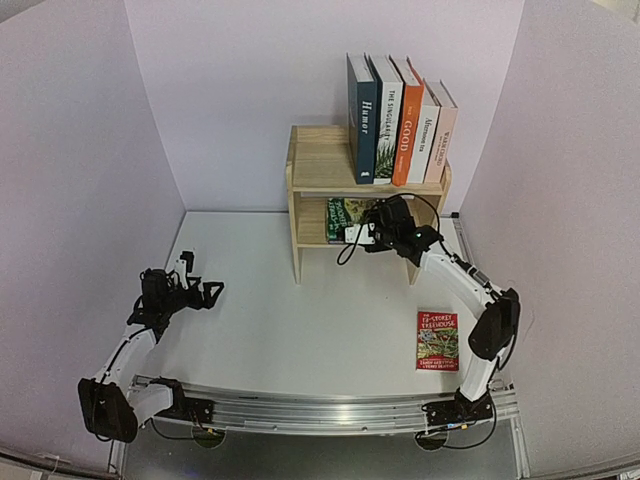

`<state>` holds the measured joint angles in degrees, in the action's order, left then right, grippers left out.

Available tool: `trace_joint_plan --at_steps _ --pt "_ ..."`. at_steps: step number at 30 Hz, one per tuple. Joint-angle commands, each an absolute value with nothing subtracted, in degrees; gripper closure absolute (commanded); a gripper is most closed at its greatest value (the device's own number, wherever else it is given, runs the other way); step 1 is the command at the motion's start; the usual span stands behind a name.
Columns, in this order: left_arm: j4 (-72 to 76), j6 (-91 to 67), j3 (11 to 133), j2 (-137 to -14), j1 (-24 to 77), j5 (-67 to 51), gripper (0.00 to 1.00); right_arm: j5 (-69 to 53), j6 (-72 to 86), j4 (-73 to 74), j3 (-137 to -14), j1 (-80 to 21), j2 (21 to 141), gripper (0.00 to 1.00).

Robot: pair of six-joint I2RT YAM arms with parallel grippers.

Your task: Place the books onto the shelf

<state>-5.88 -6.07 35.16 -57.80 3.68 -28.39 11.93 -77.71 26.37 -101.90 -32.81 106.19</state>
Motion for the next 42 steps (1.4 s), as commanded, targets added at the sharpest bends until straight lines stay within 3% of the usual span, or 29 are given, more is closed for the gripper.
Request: trace_joint_plan --at_steps 1,42 --pt "-5.91 -4.48 35.22 -56.63 3.4 -29.38 0.0 11.05 -75.81 31.56 -102.47 -32.08 103.99 0.31" --pt "-6.19 -3.71 34.86 -56.45 3.41 -30.12 0.0 9.27 -74.43 31.46 -109.11 -32.77 108.95 0.31"
